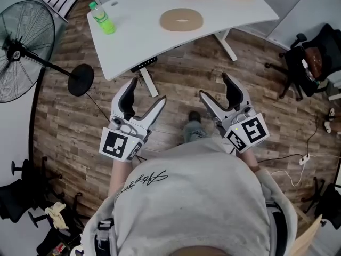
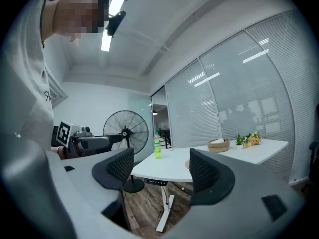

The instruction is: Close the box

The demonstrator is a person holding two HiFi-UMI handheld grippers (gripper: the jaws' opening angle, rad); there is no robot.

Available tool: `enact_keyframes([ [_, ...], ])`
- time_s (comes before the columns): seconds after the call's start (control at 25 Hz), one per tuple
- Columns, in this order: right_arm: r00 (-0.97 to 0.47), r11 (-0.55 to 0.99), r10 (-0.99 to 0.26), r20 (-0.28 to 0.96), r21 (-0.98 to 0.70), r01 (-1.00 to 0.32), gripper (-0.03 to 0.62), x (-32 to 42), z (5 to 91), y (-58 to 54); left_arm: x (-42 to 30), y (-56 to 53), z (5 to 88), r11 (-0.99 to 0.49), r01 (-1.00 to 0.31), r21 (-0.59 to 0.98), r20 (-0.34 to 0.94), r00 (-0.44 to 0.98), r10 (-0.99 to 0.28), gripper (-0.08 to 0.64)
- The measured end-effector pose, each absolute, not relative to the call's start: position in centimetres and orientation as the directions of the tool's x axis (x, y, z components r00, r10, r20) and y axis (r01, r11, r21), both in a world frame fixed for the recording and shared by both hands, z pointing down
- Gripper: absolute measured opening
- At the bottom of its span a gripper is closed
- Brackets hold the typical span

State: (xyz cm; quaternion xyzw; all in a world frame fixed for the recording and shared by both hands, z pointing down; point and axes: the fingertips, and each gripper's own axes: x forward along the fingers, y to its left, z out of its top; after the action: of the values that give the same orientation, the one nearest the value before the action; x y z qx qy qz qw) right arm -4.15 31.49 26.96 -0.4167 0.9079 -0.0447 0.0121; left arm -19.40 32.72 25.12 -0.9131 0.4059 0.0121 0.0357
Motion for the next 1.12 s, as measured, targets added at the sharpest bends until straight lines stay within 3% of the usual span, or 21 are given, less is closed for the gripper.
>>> enact_keyframes([
  [1.12, -0.755, 0.749, -0.655, 0.024, -0.109, -0.653, 0.333, 1.5, 27.6, 15.3, -11.8, 17.5, 24.3, -0.613, -0.786, -0.085, -0.032, 0.617, -0.786, 0.353],
])
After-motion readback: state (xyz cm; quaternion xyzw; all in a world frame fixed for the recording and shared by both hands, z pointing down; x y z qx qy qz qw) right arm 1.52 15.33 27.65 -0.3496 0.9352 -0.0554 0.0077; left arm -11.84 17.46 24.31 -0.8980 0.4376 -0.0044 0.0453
